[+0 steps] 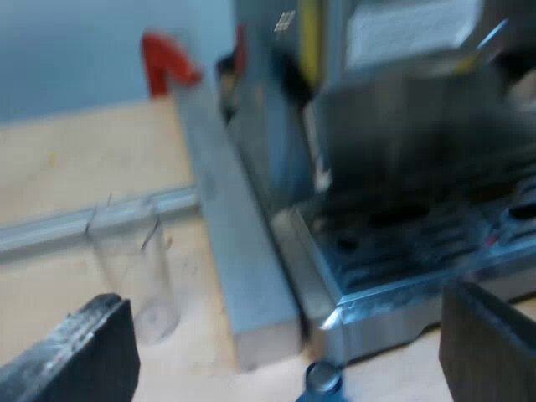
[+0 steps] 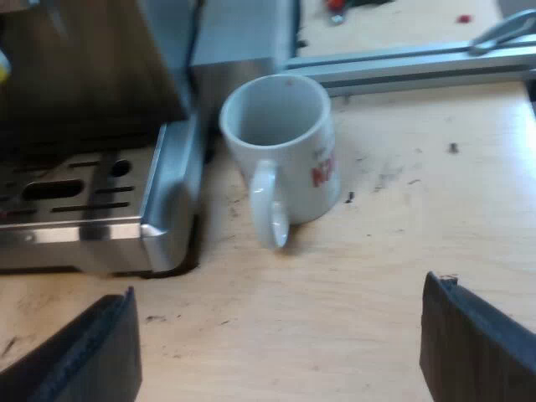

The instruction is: Grind coffee beans and then tamp

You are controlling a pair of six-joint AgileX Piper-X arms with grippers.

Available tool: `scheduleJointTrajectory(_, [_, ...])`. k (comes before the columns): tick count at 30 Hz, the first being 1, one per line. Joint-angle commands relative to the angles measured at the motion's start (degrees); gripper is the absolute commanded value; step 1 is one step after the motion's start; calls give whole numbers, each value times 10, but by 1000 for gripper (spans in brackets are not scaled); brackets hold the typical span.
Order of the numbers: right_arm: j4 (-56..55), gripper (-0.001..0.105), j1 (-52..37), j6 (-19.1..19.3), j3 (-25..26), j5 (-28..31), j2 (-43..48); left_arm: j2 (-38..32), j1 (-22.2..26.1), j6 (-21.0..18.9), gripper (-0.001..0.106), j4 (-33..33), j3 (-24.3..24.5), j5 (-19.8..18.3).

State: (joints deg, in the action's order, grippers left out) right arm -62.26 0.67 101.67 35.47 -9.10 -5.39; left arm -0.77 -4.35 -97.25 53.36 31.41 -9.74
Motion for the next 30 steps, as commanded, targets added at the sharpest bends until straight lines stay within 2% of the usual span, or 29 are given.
scheduleJointTrajectory(1, [1, 70, 20, 10, 25, -1, -29, -25, -17, -6, 75, -11, 15, -5])
scheduleJointTrajectory(2, [-1, 70, 31, 15, 35, -3, -46, -23, -21, -6, 75, -11, 17, -7])
scheduleJointTrajectory(8, [-1, 70, 90, 29, 97, -41, -124, 57, -105, -6, 75, -68, 33, -92])
scheduleJointTrajectory(11, [-1, 70, 120, 45, 121, -53, -156, 85, -141, -4, 75, -86, 33, -116])
scheduleJointTrajectory(16, [-1, 70, 177, 50, 134, -92, -196, 130, -206, -1, 75, -109, 30, -175])
scheduleJointTrajectory(20, [4, 70, 236, 50, 134, -89, -216, 162, -251, 26, 74, -119, 20, -225])
scheduleJointTrajectory(24, [12, 70, 284, 52, 134, -76, -222, 170, -274, 37, 73, -162, -9, -227])
scheduleJointTrajectory(30, [33, 70, 366, 48, 134, -6, -222, 171, -281, 37, 73, -243, -79, -222])
